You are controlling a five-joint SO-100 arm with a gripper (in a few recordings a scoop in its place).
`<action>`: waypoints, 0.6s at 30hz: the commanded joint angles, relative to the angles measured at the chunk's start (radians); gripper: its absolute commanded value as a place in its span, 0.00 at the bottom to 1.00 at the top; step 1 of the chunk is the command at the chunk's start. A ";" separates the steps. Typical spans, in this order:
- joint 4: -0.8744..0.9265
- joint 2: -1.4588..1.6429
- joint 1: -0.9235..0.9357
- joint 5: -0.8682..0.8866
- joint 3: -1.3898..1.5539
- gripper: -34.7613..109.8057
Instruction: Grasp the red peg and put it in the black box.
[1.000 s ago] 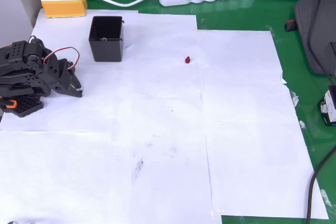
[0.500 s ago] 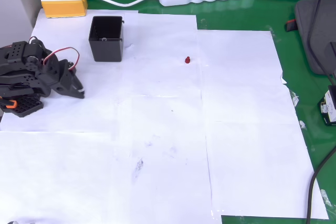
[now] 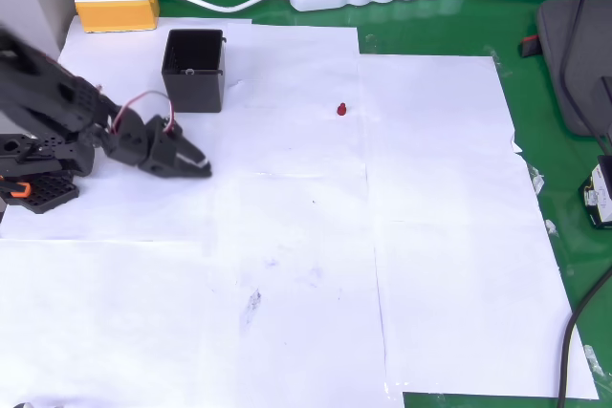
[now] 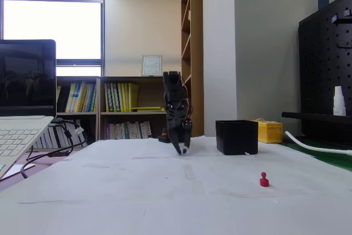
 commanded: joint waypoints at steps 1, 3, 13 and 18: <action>-0.186 0.147 -0.034 -0.009 -0.037 0.24; -0.268 0.239 -0.040 -0.017 0.003 0.24; -0.574 0.583 -0.061 -0.161 0.213 0.24; -0.749 0.779 -0.064 -0.023 0.362 0.24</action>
